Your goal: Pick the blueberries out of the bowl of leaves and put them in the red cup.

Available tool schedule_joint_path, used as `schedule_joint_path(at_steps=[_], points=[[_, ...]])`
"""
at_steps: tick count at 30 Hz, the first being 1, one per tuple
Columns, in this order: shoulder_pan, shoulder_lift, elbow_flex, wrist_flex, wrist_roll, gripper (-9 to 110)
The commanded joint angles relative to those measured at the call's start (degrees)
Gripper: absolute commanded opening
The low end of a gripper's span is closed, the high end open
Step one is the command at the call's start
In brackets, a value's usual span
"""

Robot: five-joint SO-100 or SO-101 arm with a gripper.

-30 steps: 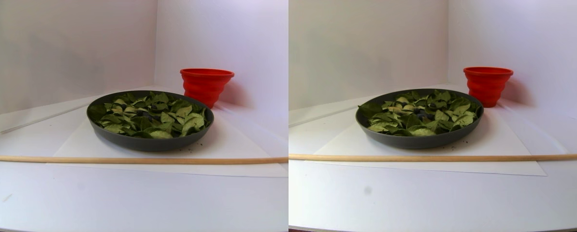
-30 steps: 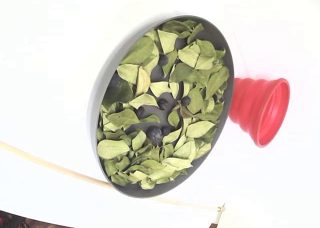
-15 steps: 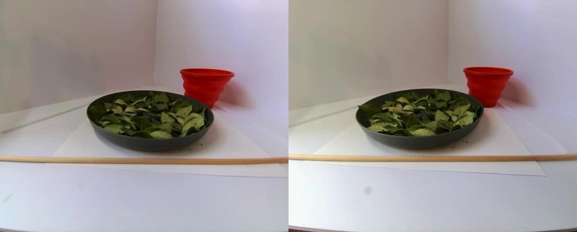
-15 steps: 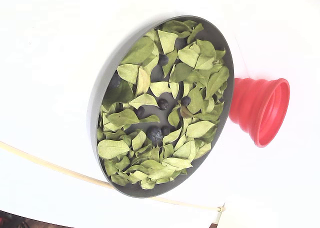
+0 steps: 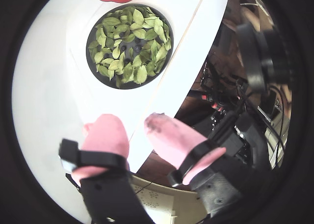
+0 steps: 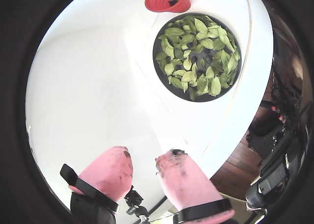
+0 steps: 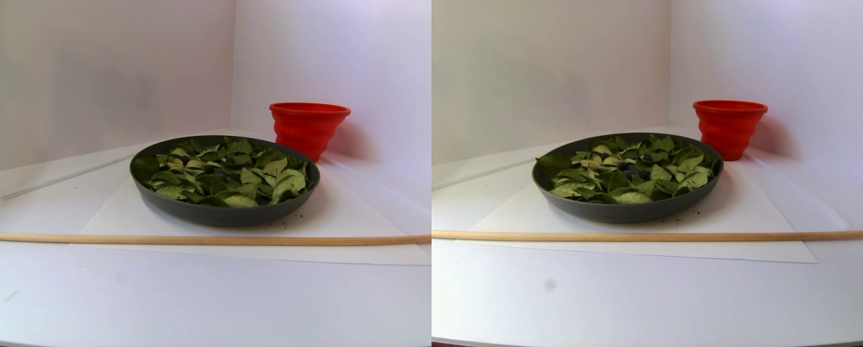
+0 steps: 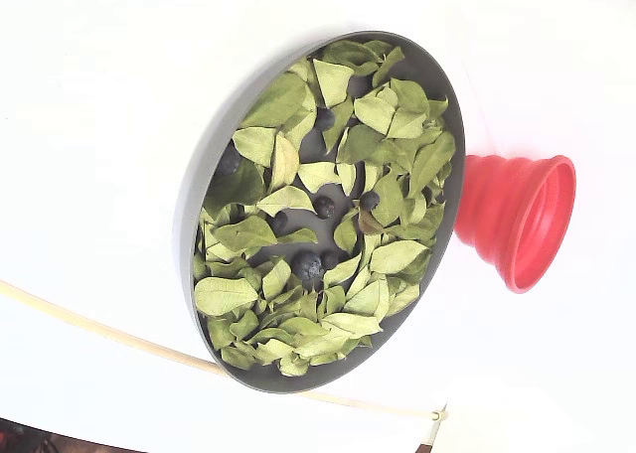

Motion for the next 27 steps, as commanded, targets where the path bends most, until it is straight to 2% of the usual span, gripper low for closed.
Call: schedule_joint_path(at_steps=[1, 12, 27], points=[[-0.79, -2.37, -3.34, -1.32, -4.39, 10], [-2.37, -7.47, 0.26, -1.23, -18.37, 10], [0.53, -12.57, 9.84, -9.05, -33.84, 12]])
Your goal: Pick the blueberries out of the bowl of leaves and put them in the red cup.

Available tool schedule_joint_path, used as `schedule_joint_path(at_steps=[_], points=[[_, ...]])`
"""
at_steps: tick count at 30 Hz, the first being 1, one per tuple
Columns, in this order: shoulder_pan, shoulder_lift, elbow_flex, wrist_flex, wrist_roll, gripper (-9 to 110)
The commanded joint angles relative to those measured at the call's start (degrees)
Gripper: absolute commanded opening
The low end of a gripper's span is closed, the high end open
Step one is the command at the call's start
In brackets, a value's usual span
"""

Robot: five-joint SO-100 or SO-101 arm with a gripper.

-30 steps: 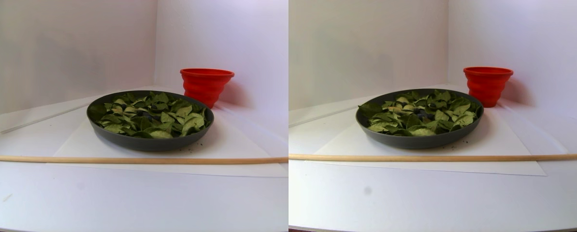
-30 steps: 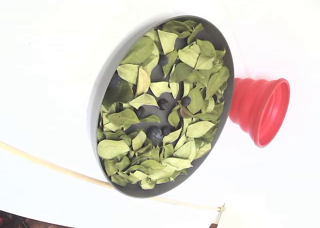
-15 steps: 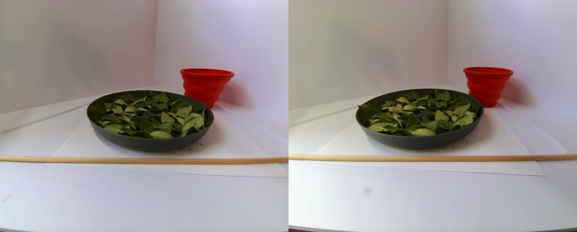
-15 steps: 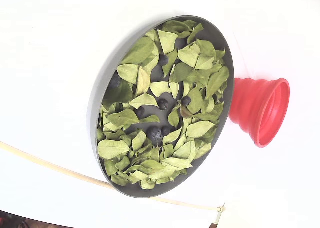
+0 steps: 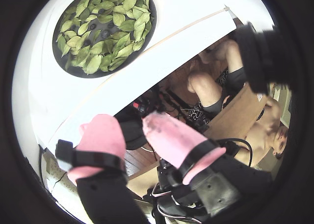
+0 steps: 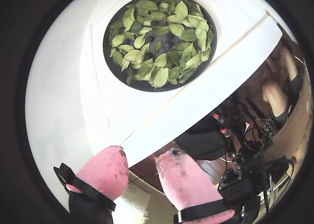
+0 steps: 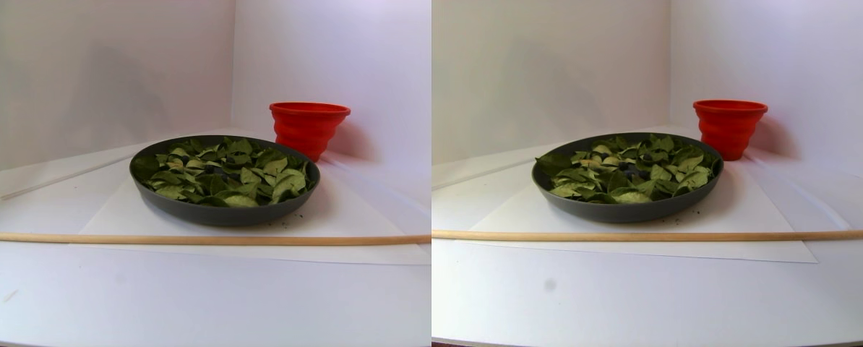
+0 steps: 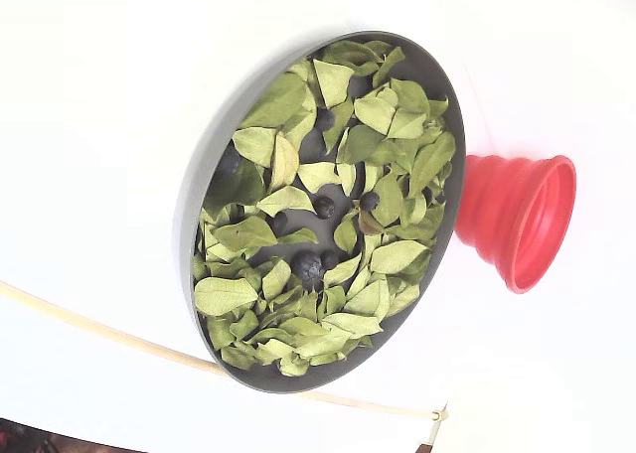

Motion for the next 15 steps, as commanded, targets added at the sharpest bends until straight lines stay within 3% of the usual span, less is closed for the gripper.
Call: schedule_joint_path(at_steps=[1, 15], points=[[0.79, -0.35, 0.00, -2.20, -3.16, 12], [3.96, -4.75, 5.98, -10.55, -12.83, 12]])
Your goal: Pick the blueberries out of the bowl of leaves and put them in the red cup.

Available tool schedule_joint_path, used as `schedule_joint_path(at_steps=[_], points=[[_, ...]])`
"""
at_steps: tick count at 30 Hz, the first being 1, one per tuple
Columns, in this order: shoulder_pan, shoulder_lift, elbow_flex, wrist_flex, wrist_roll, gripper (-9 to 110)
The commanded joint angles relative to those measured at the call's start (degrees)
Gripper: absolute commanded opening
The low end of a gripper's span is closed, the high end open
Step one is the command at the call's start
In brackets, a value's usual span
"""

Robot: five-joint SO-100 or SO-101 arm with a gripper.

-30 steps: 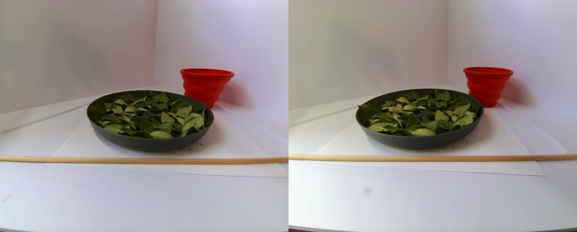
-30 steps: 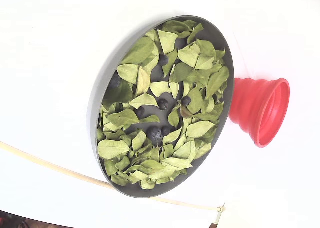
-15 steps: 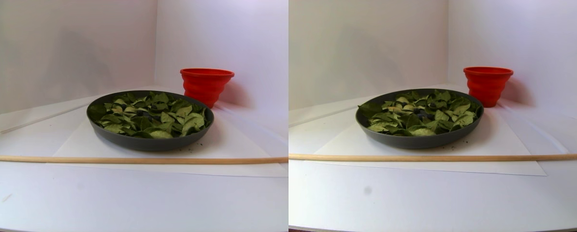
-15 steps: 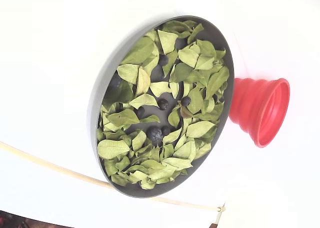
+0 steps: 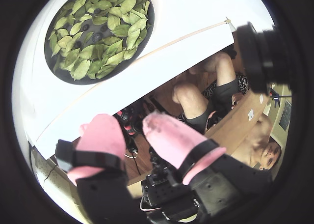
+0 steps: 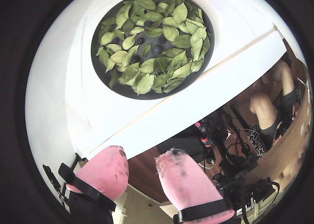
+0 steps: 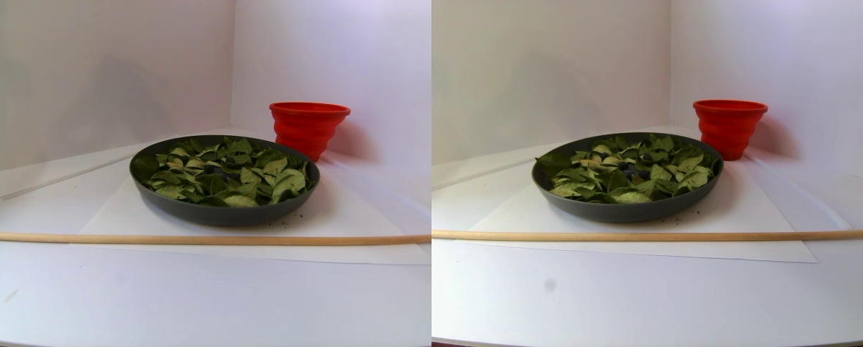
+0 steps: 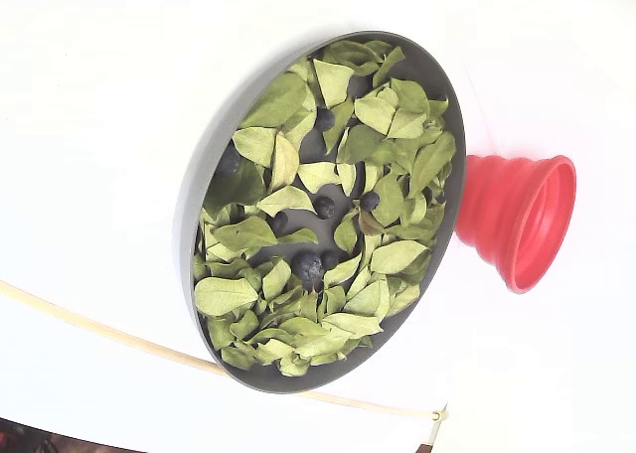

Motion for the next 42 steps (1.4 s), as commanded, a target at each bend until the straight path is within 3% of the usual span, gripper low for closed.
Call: schedule_joint_path(at_steps=[1, 20, 42], points=[[0.79, -0.70, 0.09, -2.64, -1.93, 12], [0.62, -8.53, 7.91, -16.70, -11.25, 11], [-0.18, -17.49, 13.18, -30.76, -15.21, 12]])
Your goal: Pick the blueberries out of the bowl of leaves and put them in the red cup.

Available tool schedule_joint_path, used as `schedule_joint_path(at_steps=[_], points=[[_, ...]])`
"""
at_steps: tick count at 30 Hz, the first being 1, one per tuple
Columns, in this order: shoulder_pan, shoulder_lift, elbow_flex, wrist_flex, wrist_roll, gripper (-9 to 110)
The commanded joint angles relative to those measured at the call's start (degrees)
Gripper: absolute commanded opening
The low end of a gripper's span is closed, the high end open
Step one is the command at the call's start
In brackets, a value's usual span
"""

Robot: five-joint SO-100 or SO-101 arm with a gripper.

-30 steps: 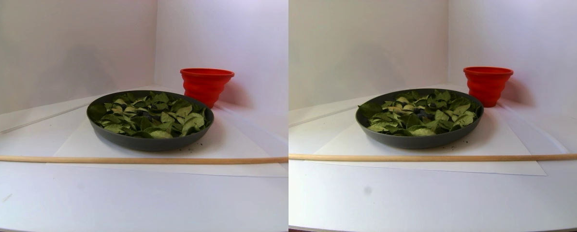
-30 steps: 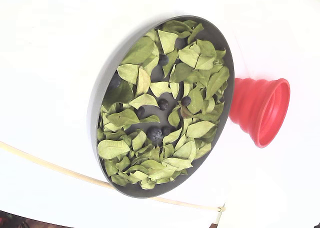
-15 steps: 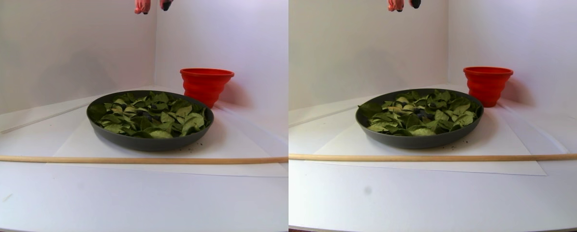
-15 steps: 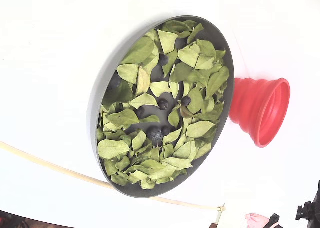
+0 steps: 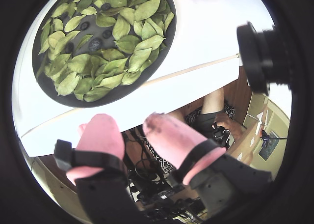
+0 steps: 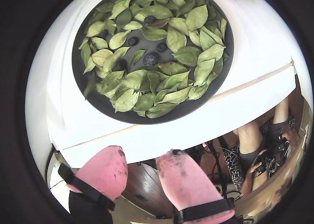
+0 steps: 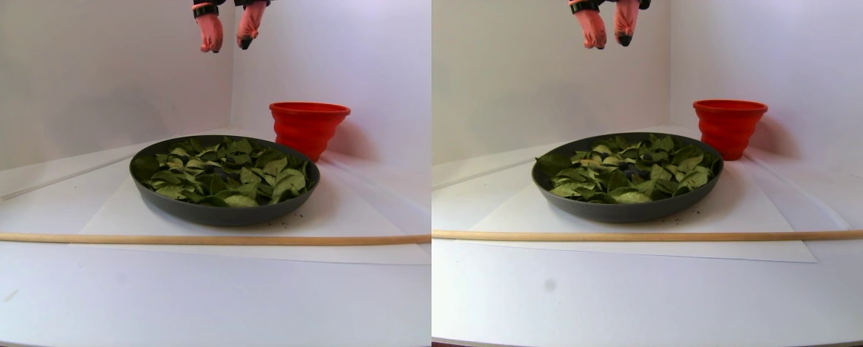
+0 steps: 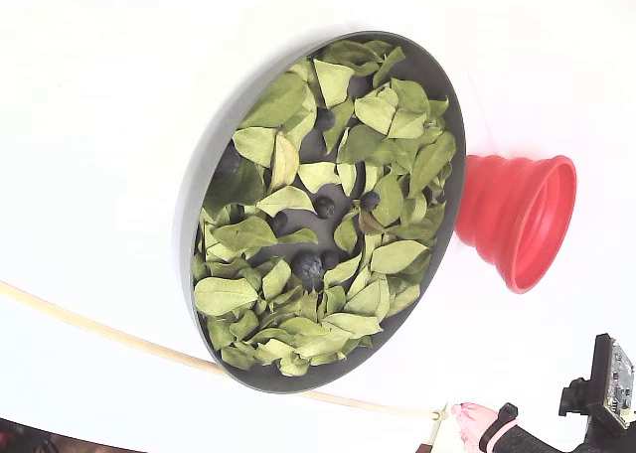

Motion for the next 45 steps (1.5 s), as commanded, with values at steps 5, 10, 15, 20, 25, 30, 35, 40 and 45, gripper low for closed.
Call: schedule_joint_path(at_steps=[5, 10, 15, 20, 25, 30, 35, 40, 45], points=[[0.26, -2.72, -0.44, -4.48, -0.88, 12], [0.44, -5.80, -0.44, -7.56, -1.58, 13], [0.35, -9.32, -0.44, -11.07, -1.85, 13], [-0.26, -11.69, -0.35, -13.18, -2.20, 13], [-0.35, -13.18, 0.00, -15.56, -2.64, 14], [-0.26, -16.35, -0.09, -18.37, -2.72, 14], [-0.62, -19.25, 0.35, -21.27, -2.81, 14], [-1.14, -23.64, 0.18, -24.79, -3.25, 14], [-1.14, -27.25, -0.70, -27.69, -3.16, 14]])
